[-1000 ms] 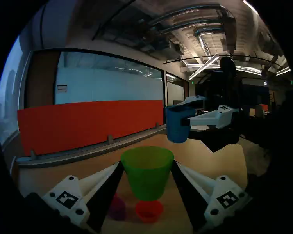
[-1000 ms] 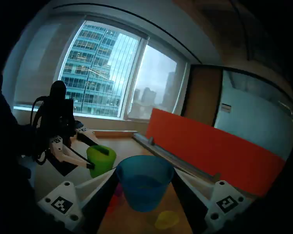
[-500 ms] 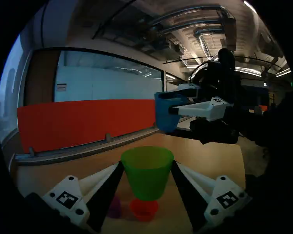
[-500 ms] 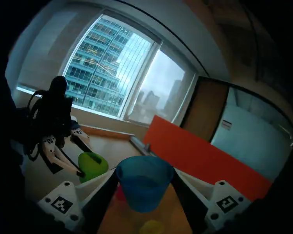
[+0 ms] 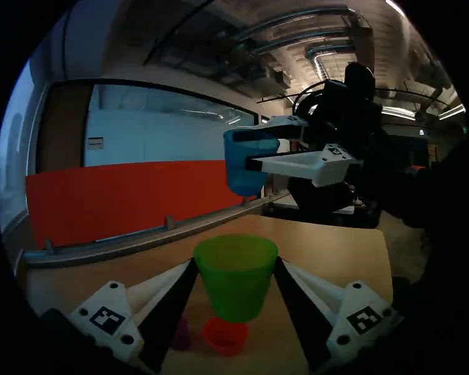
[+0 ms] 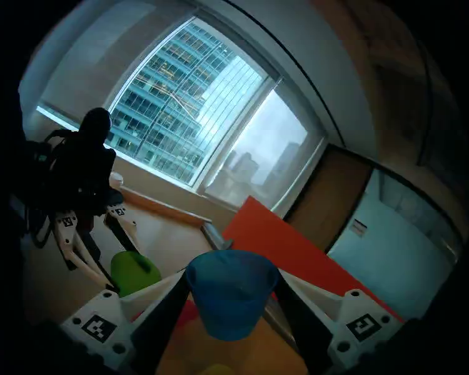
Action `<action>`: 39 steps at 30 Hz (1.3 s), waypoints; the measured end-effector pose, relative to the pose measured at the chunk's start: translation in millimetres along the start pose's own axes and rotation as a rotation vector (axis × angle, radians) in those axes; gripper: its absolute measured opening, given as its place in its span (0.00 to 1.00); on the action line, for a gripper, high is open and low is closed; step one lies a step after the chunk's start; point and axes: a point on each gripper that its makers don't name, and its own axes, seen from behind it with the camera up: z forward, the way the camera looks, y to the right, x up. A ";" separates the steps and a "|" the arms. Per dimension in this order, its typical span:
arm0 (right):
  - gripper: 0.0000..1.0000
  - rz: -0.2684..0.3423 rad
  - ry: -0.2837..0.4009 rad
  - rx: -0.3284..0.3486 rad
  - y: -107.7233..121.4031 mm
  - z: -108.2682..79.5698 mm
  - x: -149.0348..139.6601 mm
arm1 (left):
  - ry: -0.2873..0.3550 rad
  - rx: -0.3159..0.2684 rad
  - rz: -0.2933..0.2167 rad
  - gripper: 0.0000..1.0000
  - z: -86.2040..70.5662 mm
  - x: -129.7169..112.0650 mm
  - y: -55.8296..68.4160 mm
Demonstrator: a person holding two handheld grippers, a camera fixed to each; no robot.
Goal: Pour water
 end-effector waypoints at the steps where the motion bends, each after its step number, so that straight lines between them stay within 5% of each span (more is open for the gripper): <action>1: 0.92 -0.012 0.001 0.001 0.4 1.1 1.2 | 0.000 -0.002 0.001 0.87 0.2 -0.2 0.6; 26: 0.92 -0.384 -0.005 -0.021 16.8 32.5 20.8 | 0.000 -0.025 0.021 0.87 9.9 4.3 4.2; 39: 0.92 -0.502 -0.022 -0.034 25.7 36.7 23.4 | 0.003 -0.039 0.025 0.87 12.8 8.8 9.0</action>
